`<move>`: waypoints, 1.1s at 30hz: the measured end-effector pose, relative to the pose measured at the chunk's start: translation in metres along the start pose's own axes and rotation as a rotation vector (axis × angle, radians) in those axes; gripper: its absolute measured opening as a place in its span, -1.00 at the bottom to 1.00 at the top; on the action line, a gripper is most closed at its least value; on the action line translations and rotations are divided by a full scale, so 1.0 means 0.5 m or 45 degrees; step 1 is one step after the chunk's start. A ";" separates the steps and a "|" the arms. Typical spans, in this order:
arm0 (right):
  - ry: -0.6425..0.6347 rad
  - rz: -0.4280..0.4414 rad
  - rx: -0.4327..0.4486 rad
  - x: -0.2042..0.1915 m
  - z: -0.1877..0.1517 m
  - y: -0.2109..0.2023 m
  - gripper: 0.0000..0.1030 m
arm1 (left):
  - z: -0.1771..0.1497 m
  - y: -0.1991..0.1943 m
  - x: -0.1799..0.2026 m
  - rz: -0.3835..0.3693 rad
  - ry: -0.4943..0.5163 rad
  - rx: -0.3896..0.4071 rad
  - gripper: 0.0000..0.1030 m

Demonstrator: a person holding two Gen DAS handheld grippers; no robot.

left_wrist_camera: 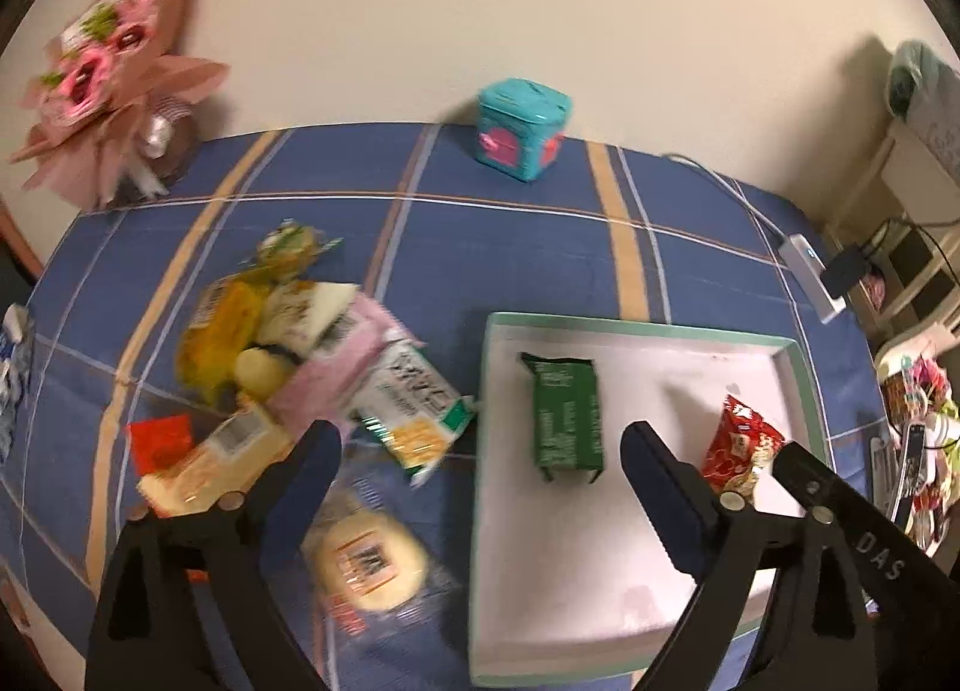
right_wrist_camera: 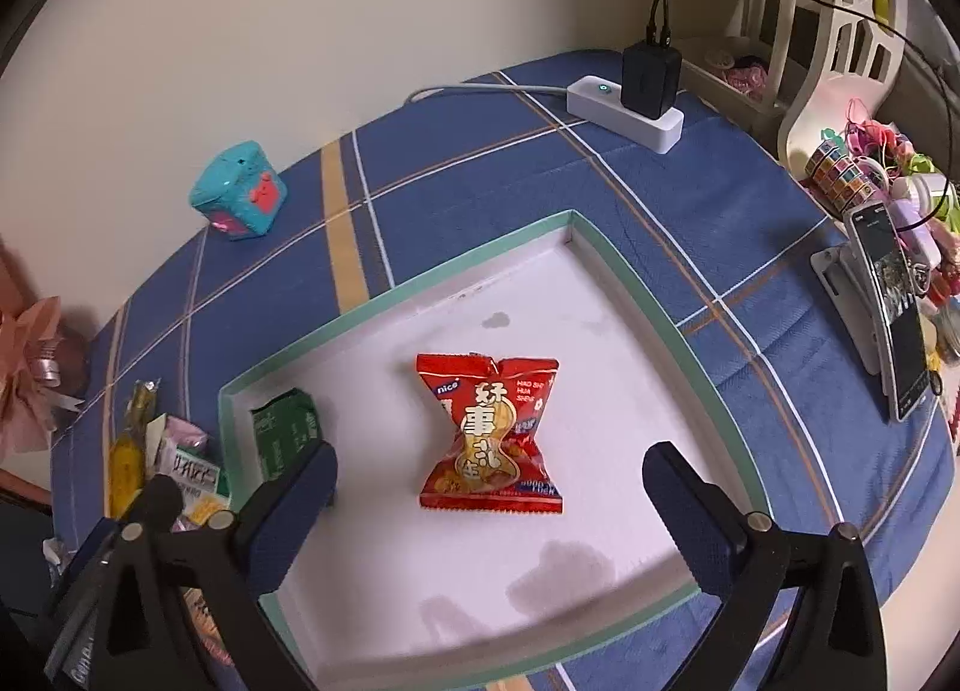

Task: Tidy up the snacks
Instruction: 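Carry both packs to the white tray and open both tools to release, then grasp the red-gold pack with left tool while right tool grasps wrapped bun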

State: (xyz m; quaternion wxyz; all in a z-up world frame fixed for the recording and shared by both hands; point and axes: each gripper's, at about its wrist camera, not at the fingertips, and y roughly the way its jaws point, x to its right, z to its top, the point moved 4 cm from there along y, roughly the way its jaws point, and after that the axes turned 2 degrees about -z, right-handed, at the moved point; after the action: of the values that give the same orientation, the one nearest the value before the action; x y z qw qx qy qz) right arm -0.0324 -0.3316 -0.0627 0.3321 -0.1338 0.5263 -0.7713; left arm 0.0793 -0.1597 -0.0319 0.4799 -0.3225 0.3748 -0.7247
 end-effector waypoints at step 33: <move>-0.421 0.273 -0.033 -0.265 -0.155 -0.092 0.98 | -0.087 -0.105 -0.383 0.155 -0.445 -0.022 0.90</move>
State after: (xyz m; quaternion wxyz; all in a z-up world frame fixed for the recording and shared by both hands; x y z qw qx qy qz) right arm 0.0059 -0.1788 -0.0342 0.4925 -0.2063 0.4855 -0.6922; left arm 0.0831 0.0436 -0.0301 0.5778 -0.4244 0.3108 -0.6240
